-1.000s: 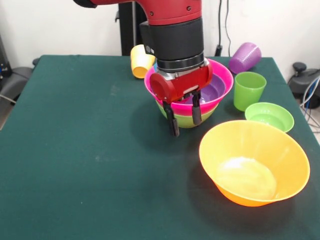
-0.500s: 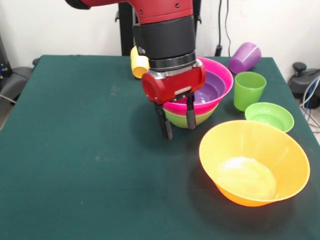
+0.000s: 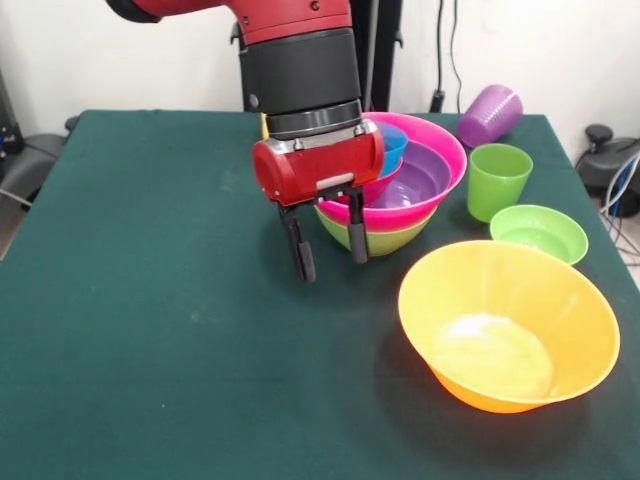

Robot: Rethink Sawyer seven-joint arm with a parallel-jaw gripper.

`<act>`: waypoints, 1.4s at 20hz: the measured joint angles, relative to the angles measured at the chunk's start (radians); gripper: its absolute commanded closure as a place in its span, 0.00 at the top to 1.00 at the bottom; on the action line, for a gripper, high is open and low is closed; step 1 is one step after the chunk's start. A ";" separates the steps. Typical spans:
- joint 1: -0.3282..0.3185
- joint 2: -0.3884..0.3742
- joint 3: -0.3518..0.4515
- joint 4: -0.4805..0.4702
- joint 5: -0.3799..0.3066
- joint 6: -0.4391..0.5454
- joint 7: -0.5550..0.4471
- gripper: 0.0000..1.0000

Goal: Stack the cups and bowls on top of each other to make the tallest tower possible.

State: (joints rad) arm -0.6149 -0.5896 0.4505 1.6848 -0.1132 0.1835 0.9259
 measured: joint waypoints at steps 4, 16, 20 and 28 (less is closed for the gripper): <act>-0.004 -0.001 0.007 0.018 0.003 0.000 0.014 1.00; -0.174 0.005 0.157 0.192 0.003 0.000 0.023 1.00; -0.191 0.017 0.171 0.206 -0.007 0.000 0.023 1.00; -0.192 0.037 0.205 0.207 -0.033 -0.018 0.023 1.00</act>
State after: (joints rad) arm -0.8068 -0.5522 0.6557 1.8920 -0.1457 0.1652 0.9488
